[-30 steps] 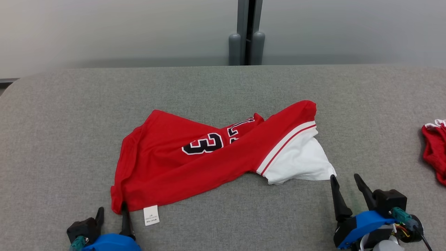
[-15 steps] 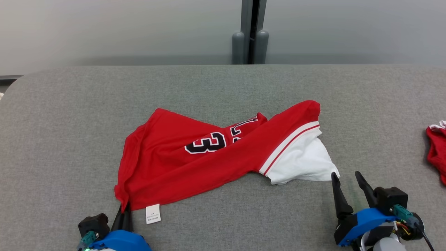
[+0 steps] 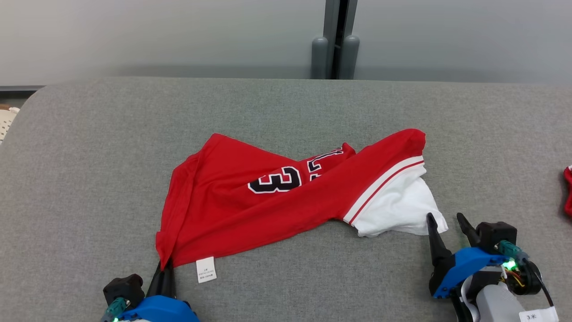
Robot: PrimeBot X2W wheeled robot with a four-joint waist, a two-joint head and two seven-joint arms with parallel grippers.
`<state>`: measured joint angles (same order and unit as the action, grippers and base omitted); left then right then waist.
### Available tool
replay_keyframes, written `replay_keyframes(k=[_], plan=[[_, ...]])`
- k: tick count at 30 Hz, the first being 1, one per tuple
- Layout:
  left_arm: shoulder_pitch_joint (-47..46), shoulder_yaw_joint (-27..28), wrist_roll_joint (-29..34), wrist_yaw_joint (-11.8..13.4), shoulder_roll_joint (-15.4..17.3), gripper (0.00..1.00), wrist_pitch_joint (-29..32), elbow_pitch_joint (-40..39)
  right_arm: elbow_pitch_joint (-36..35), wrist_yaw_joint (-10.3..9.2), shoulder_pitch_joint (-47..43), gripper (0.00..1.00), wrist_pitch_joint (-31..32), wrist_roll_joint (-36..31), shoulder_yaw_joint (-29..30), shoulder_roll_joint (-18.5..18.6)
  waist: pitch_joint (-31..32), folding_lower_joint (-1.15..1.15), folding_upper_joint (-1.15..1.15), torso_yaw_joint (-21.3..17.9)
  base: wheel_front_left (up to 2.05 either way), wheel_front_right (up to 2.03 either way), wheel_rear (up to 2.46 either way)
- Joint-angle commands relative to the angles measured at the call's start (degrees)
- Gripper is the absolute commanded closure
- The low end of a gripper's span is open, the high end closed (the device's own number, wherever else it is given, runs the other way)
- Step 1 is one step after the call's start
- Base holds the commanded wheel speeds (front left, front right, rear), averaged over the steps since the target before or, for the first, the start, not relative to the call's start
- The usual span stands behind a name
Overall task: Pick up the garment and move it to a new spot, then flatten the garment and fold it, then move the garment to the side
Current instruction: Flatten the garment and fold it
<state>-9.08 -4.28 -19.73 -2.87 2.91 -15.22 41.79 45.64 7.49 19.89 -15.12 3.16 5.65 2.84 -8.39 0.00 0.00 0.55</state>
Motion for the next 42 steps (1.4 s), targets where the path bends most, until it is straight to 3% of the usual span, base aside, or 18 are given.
replay_keyframes(k=[1,4,5,6,7,11,15,20,24,32,36,42], plan=[[0.1,0.0,0.2,0.2,0.0,1.0,0.1,-0.1,2.8,0.0,2.3,0.0,0.0,-0.8,0.7,0.1,-0.3,0.0,0.0,0.3,0.0,0.0,0.0],[-0.1,-0.4,0.1,0.1,0.0,1.0,0.1,-0.3,8.7,0.0,4.4,0.0,0.1,-2.4,0.9,0.2,-0.5,0.0,0.0,0.7,0.0,0.0,0.0],[-0.2,-0.5,0.0,0.1,0.0,1.0,0.1,-0.3,10.8,0.0,4.8,0.31,0.8,-2.7,0.3,0.1,-0.5,0.0,0.0,0.8,0.0,0.0,0.0],[-0.2,-0.7,0.0,0.0,0.0,1.0,0.1,-0.3,13.0,0.0,5.2,0.74,1.3,-2.2,-0.4,0.0,-0.5,0.0,0.0,0.9,0.0,0.0,0.0],[-0.2,-0.9,-0.1,0.0,0.0,1.0,0.1,-0.3,14.7,0.01,5.5,1.0,1.3,-1.4,-1.2,0.0,-0.5,0.0,0.0,1.0,0.0,0.0,0.0],[0.3,-1.1,-0.3,0.0,0.0,1.0,0.1,-0.5,18.8,0.01,5.6,1.0,1.0,1.3,-3.3,-0.2,0.1,0.0,0.0,1.0,0.0,0.0,0.0],[1.2,-0.8,0.2,-0.4,0.0,1.0,0.1,-2.4,17.0,0.01,5.1,1.0,0.3,4.6,-3.7,-0.1,1.8,0.0,0.0,0.6,0.0,0.0,0.0],[1.7,0.9,-0.3,-1.6,0.0,1.0,0.1,-7.8,5.4,0.01,3.8,1.0,0.0,9.8,-2.5,0.2,5.2,0.0,0.0,0.0,0.0,0.0,0.0],[1.5,2.5,-1.8,-2.3,0.0,1.0,0.1,-12.8,-3.1,0.01,3.1,1.0,0.0,17.9,-2.2,0.1,8.2,0.0,0.0,-0.5,0.0,0.0,0.0],[-6.0,3.2,-6.2,-4.2,0.7,1.0,0.4,-19.1,-16.6,0.01,7.7,1.0,0.0,28.9,-2.6,0.2,12.3,0.0,0.0,-1.0,0.0,0.0,0.0],[-10.6,1.9,-9.1,-4.6,2.5,1.0,4.6,-21.7,-21.3,0.01,10.3,1.0,0.6,30.9,-2.6,1.3,13.2,0.0,0.0,-0.9,0.0,0.0,0.0],[-20.0,2.7,-18.9,-4.1,5.3,1.0,20.5,-30.4,-31.3,0.01,16.0,1.0,5.5,32.7,-0.6,3.0,13.5,0.0,0.0,-0.5,0.0,0.0,0.0]])
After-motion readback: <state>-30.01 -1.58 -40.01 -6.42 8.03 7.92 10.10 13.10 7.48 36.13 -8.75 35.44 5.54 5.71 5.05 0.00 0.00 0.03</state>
